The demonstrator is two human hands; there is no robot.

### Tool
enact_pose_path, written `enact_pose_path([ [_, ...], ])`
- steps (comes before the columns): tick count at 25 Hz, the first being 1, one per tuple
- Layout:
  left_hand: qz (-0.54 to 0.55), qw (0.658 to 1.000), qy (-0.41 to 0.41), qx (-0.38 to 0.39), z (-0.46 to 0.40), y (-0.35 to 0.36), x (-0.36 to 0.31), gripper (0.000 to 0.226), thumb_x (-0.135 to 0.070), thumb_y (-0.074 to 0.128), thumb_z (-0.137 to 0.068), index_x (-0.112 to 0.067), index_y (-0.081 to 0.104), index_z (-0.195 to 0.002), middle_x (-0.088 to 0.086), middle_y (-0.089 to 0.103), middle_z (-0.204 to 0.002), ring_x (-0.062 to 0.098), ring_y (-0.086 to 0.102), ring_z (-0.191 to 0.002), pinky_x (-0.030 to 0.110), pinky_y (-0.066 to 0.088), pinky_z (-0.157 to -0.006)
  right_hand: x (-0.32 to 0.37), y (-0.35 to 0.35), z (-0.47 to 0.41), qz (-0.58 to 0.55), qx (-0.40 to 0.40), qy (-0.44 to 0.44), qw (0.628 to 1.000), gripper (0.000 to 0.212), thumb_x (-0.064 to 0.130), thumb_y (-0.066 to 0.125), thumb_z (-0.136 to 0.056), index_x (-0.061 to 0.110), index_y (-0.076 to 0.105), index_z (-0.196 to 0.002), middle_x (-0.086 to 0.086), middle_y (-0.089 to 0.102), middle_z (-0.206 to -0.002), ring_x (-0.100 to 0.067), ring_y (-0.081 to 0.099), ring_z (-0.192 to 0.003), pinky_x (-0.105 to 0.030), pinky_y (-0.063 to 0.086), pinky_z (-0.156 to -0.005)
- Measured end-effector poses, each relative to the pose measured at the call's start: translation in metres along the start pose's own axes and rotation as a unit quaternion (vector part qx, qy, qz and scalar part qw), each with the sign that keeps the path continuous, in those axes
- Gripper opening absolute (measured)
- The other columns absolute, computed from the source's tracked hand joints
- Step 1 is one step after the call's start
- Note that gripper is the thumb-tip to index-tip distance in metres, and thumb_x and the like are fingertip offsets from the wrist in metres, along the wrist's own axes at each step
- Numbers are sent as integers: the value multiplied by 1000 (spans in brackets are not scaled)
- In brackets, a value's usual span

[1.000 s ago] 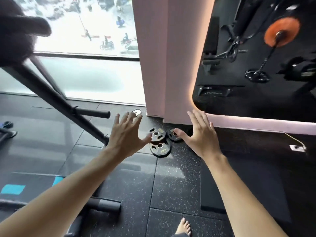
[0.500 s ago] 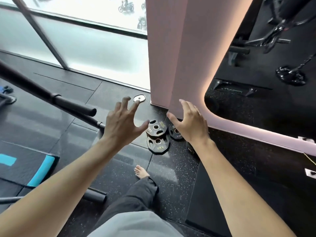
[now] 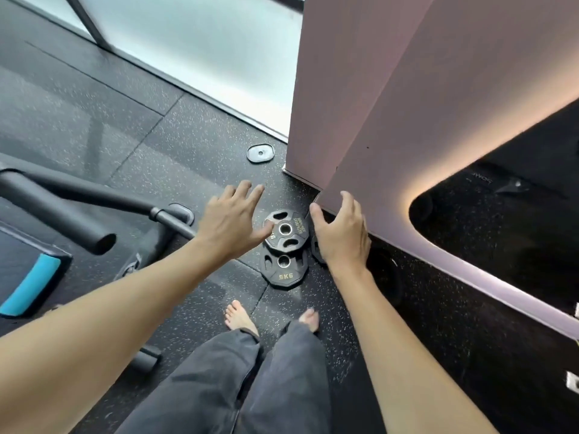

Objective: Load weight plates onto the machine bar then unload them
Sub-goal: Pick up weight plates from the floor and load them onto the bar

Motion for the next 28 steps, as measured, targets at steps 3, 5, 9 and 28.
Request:
enact_pose_path([
  [3, 4, 998, -43, 50, -51, 90, 21, 84, -70, 25, -85, -14, 38, -146, 7, 48, -138, 26, 55, -109, 40, 55, -72, -33, 84, -56, -8, 19, 35, 999, 71, 59, 53, -92, 18, 34, -147, -4, 43, -147, -27, 47, -130, -37, 39, -86],
  [5, -2, 993, -66, 102, -79, 164, 34, 80, -68, 32, -89, -16, 32, -150, 7, 42, -144, 27, 52, -117, 42, 55, -80, -67, 154, -90, 2, 44, 69, 997, 74, 61, 53, -91, 19, 31, -148, -4, 37, -150, -30, 45, -130, -41, 41, -91],
  [9, 7, 979, -112, 170, -124, 309, 55, 75, -64, 39, -93, -17, 29, -151, 7, 39, -145, 29, 48, -123, 46, 52, -86, -143, 290, -130, 21, 94, 151, 984, 83, 61, 53, -91, 17, 20, -154, -7, 25, -158, -33, 42, -134, -44, 42, -95],
  [28, 84, 963, -171, 190, -304, 695, 55, 115, -53, 80, -68, -13, 16, -154, 15, 30, -148, 38, 37, -131, 56, 42, -99, -323, 638, -239, 101, 108, 284, 947, 124, 74, 64, -76, 17, -8, -158, -19, 28, -141, -36, 36, -121, -49, 41, -91],
])
Point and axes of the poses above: each hand's wrist, its own z-axis away from the middle knuckle, its own y-axis out of the palm, x = y × z, the point moved 1 cm from there along -z, towards the middle knuckle
